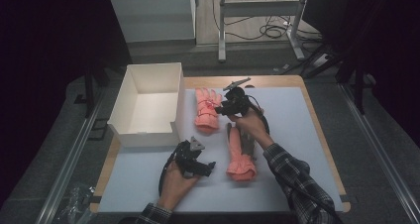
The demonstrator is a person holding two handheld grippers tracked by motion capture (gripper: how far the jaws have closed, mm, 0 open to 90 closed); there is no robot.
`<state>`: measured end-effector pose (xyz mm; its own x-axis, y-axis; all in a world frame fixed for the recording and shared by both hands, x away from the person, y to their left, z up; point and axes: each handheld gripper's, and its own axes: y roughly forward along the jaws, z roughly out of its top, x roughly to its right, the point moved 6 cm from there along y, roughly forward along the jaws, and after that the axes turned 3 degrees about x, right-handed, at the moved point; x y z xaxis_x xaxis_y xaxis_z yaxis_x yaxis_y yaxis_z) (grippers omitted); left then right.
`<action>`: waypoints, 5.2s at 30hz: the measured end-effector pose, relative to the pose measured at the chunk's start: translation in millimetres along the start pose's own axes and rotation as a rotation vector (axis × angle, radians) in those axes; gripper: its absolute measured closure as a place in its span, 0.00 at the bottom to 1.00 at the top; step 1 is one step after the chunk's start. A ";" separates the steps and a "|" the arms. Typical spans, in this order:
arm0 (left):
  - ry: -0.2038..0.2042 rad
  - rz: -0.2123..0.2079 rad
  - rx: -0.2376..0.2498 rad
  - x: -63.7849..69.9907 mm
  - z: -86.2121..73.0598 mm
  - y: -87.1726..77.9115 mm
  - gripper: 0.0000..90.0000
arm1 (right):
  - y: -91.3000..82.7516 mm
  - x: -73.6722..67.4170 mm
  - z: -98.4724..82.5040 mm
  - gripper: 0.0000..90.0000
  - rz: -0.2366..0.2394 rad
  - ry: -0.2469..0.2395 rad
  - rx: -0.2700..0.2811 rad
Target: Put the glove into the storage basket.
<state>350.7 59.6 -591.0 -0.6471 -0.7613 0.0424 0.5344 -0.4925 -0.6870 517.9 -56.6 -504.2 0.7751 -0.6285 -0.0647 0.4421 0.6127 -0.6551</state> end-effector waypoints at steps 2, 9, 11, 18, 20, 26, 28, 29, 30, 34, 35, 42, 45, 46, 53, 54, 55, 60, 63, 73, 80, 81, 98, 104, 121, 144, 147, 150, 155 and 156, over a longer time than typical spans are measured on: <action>-0.001 0.000 0.001 0.1 0.1 0.0 0.03 | 3.6 0.5 2.1 0.61 -0.001 0.005 -0.001; -0.002 0.000 0.001 0.1 0.1 0.1 0.03 | 27.3 7.5 11.5 0.56 -0.032 0.024 -0.022; 0.001 0.000 0.001 0.0 0.1 0.0 0.03 | 33.4 10.1 11.8 0.55 -0.043 0.030 -0.033; -0.001 0.000 0.000 0.1 0.1 0.1 0.03 | 54.8 17.7 12.2 0.47 -0.056 0.060 -0.060; 0.000 0.000 0.000 0.0 0.1 0.1 0.03 | 60.0 18.0 11.4 0.46 -0.055 0.068 -0.071; 0.000 0.000 0.000 -0.1 0.2 0.1 0.03 | 71.9 18.0 5.4 0.55 -0.046 0.066 -0.140; 0.000 0.000 0.000 -0.1 0.2 0.1 0.03 | 73.6 16.9 3.8 0.65 -0.034 0.072 -0.144; 0.000 0.000 0.000 -0.1 0.2 0.1 0.03 | 73.6 16.9 3.8 0.65 -0.034 0.072 -0.144; 0.001 0.000 0.000 -0.1 0.1 0.1 0.03 | 74.2 15.0 2.4 0.75 -0.033 0.073 -0.140; 0.000 0.000 0.000 -0.1 0.1 0.1 0.03 | 72.7 10.6 1.9 0.90 -0.067 0.031 -0.140; 0.000 0.000 0.000 -0.1 0.1 0.1 0.03 | 72.7 10.6 1.9 0.90 -0.067 0.031 -0.140; -0.002 0.000 0.000 0.1 0.1 0.1 0.03 | 59.6 8.3 5.0 0.96 -0.059 0.062 -0.123; -0.002 0.000 0.000 0.1 0.1 0.1 0.03 | 55.0 8.6 5.0 0.96 -0.051 0.074 -0.116; -0.002 0.000 0.000 0.1 0.1 0.1 0.03 | 50.2 9.1 5.4 0.96 -0.045 0.078 -0.101; -0.002 0.000 0.000 0.1 0.1 0.1 0.03 | 30.6 7.7 10.7 0.96 -0.003 0.097 -0.046; -0.002 0.000 0.000 0.1 0.1 0.1 0.03 | 30.6 7.7 10.7 0.96 -0.003 0.097 -0.046; 0.000 0.001 -0.001 -0.1 0.0 0.0 0.03 | 24.8 6.1 12.6 0.96 0.011 0.094 -0.033; -0.002 0.000 0.000 0.1 0.1 0.1 0.03 | 11.5 -0.3 15.8 0.96 0.051 0.093 -0.020; 0.000 0.001 -0.002 -0.1 0.0 0.0 0.03 | 3.7 -4.6 17.2 0.95 0.067 0.085 -0.014; 0.001 0.001 -0.002 -0.2 0.0 0.0 0.03 | -31.1 -15.7 14.1 0.95 0.107 0.092 0.005; 0.006 0.001 -0.001 -0.7 0.1 0.1 0.03 | -55.0 -17.5 4.8 0.95 0.117 0.102 0.011; 0.005 0.001 0.000 -0.6 0.2 0.2 0.03 | -63.7 -18.8 1.8 0.95 0.121 0.107 0.013; 0.002 0.002 0.000 -0.4 0.2 0.1 0.03 | -130.3 -38.7 -48.5 0.95 0.145 0.083 -0.009; 0.003 0.001 0.000 -0.4 0.4 0.1 0.03 | -143.1 -40.1 -71.6 0.95 0.133 0.092 -0.024; 0.004 0.003 0.001 -0.4 0.3 0.2 0.03 | -116.6 -44.1 -112.1 0.92 0.041 0.055 -0.080; 0.000 0.001 0.000 -0.1 0.1 0.0 0.03 | -154.9 -18.9 -127.6 0.65 -0.046 0.027 0.041; -0.002 0.002 0.002 0.0 0.2 0.2 0.03 | -155.0 -16.5 -138.5 0.72 -0.037 0.038 0.027; 0.008 0.002 -0.001 -0.7 0.2 0.0 0.03 | -150.8 -20.9 -159.6 0.87 -0.005 0.017 0.005; 0.008 0.002 -0.001 -0.7 0.2 0.0 0.03 | -146.4 -30.5 -174.2 0.96 0.033 0.005 -0.002; 0.009 0.002 -0.001 -0.7 0.2 0.0 0.03 | -143.7 -36.1 -179.1 0.98 0.057 0.011 0.002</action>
<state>351.3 60.0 -590.9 -0.6508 -0.7584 0.0350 0.5351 -0.4909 -0.6875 345.6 -207.9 -542.5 0.7941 -0.5977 -0.1102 0.3982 0.6487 -0.6486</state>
